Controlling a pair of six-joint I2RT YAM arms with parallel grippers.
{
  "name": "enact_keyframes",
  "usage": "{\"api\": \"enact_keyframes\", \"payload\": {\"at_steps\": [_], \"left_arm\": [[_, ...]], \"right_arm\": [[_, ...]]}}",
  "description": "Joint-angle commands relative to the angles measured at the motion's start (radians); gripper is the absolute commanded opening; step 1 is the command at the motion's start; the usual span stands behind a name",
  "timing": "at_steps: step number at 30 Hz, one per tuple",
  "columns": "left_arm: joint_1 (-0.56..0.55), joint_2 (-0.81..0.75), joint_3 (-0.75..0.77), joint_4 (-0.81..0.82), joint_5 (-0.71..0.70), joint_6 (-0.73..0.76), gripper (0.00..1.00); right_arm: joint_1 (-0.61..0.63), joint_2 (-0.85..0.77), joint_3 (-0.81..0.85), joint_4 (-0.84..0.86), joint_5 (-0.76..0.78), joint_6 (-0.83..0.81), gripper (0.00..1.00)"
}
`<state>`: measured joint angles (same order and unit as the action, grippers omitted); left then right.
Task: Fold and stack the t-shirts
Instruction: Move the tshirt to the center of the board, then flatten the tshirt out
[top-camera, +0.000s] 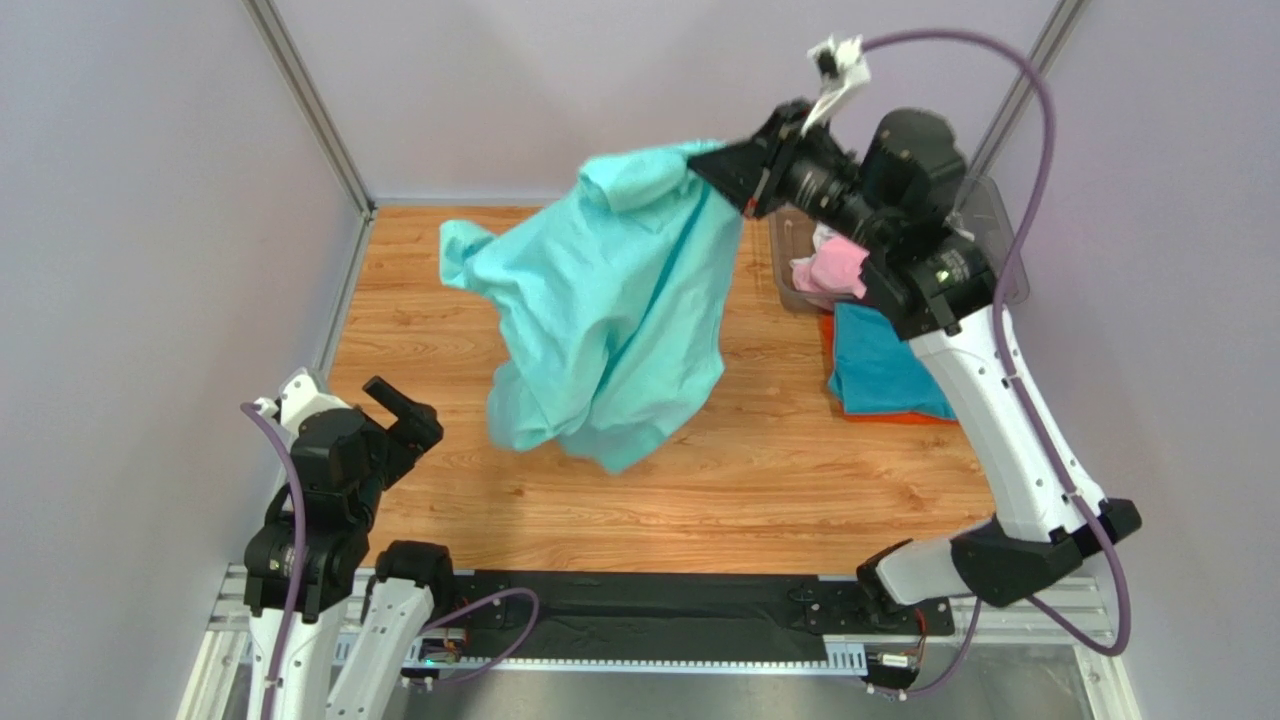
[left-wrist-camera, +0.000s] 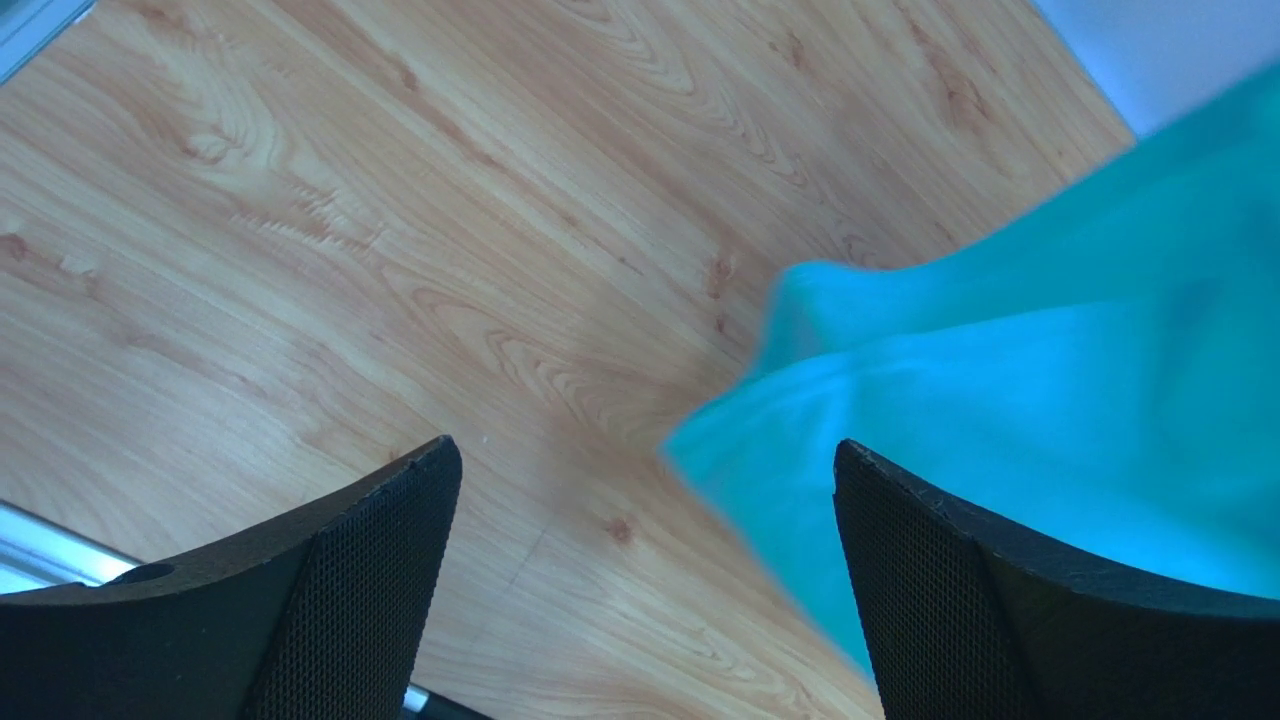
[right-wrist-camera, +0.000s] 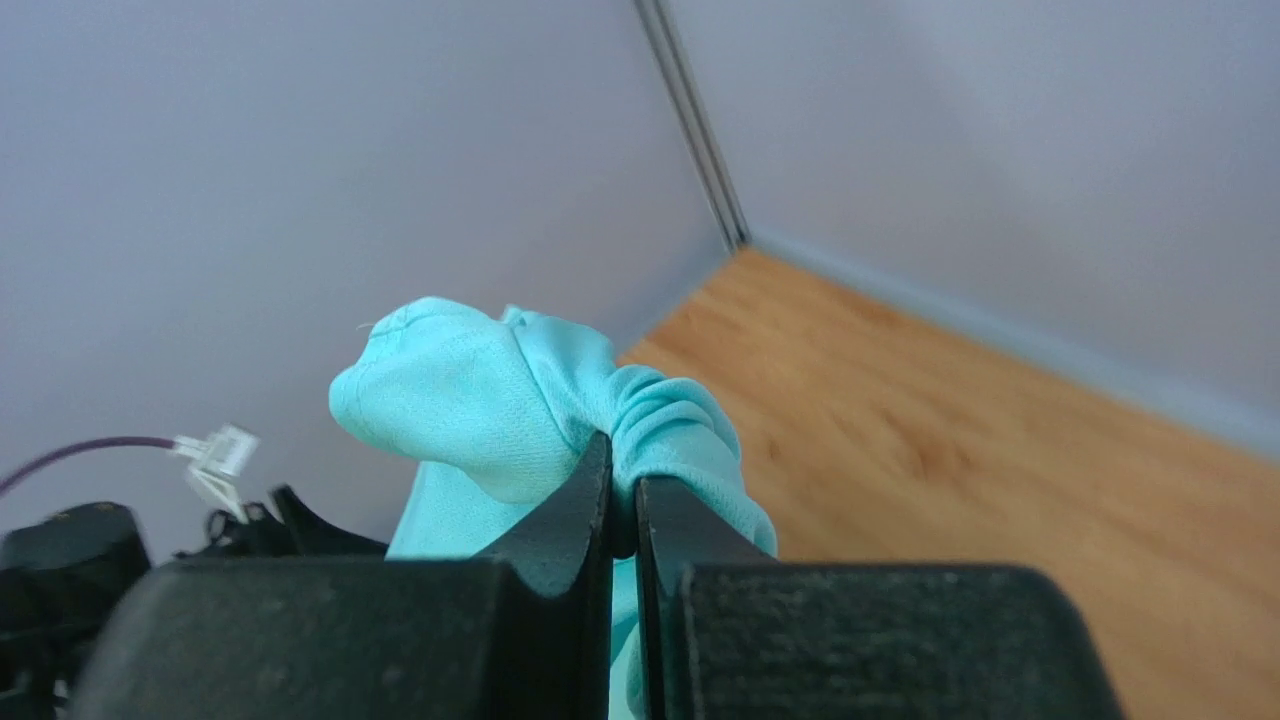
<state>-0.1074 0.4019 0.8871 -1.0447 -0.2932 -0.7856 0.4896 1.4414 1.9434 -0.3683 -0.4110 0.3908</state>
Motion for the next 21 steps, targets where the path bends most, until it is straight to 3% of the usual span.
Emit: {"api": "enact_keyframes", "payload": {"at_steps": [1, 2, 3, 5, 6, 11, 12, 21], "left_arm": [[0.006, -0.018, 0.02, -0.052, -0.012, -0.01, 1.0], [0.006, -0.02, 0.01, -0.051, -0.006, -0.012, 1.0], [0.006, -0.023, 0.003, -0.045, 0.002, -0.014, 1.0], [0.006, -0.017, -0.039, -0.023, 0.049, -0.006, 1.0], [0.006, -0.014, -0.056, -0.009, 0.072, -0.001, 1.0], [0.006, 0.092, -0.169, 0.069, 0.259, -0.009, 1.0], [0.006, 0.113, -0.181, 0.08, 0.279, -0.007, 1.0], [0.006, 0.406, -0.231, 0.288, 0.307, -0.003, 0.99]], "right_arm": [[-0.022, -0.175, -0.374, -0.066, 0.251, -0.038, 0.05], [-0.042, -0.211, -0.461, -0.066, 0.352, -0.026, 0.07], [-0.057, -0.263, -0.539, -0.069, 0.389, -0.008, 0.16], [-0.106, -0.285, -0.745, -0.072, 0.41, 0.028, 0.24], [-0.12, -0.285, -0.795, -0.087, 0.443, 0.034, 0.37], [-0.126, -0.242, -0.888, -0.165, 0.445, 0.029, 0.81], [-0.126, -0.243, -0.897, -0.162, 0.431, 0.029, 1.0], [-0.1, -0.234, -0.989, -0.147, 0.41, 0.008, 1.0]]}}
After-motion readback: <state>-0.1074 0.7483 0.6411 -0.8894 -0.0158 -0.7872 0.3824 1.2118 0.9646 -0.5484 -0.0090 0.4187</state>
